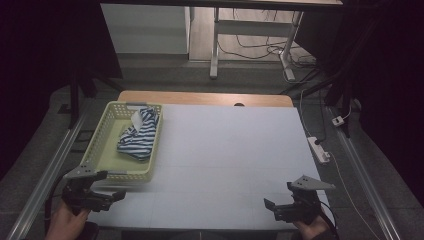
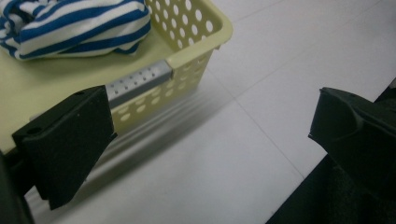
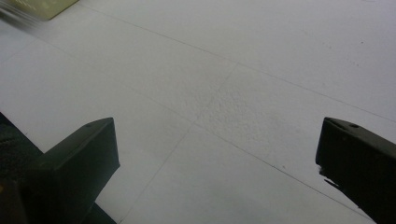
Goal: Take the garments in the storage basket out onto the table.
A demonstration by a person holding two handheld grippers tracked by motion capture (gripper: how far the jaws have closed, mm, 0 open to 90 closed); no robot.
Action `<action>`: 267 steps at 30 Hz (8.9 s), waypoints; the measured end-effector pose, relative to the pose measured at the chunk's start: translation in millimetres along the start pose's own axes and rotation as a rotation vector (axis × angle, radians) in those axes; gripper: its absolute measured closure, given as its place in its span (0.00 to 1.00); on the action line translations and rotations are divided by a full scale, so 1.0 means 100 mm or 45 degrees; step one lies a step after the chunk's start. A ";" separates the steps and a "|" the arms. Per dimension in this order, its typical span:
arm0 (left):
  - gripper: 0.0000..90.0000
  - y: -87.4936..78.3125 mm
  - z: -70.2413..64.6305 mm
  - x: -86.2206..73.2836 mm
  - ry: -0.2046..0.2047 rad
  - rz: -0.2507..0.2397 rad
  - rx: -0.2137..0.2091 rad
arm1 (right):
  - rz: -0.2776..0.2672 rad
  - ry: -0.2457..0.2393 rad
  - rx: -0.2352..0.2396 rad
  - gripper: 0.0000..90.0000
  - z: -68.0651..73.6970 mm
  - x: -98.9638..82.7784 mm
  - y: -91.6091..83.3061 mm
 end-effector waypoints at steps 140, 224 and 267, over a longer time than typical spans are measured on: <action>0.69 1.29 1.35 1.23 -0.185 0.426 0.259 | 0.040 -0.061 0.037 0.00 0.04 -0.01 0.03; 0.64 1.84 -0.70 1.86 0.397 0.175 -0.310 | 0.050 -0.092 0.067 0.01 0.07 -0.02 0.03; 0.40 2.69 -0.49 1.31 0.339 0.374 -0.275 | 0.050 -0.103 0.068 0.01 0.08 -0.02 0.03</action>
Point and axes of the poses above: each handheld gripper's, and its own axes: y roughly forward along the jaws, x roughly out of its top, z roughly to its left, the point moved 5 cm from there along y, roughly forward along the jaws, and after that the axes turned 9 degrees about -x, right-handed, at the moved point
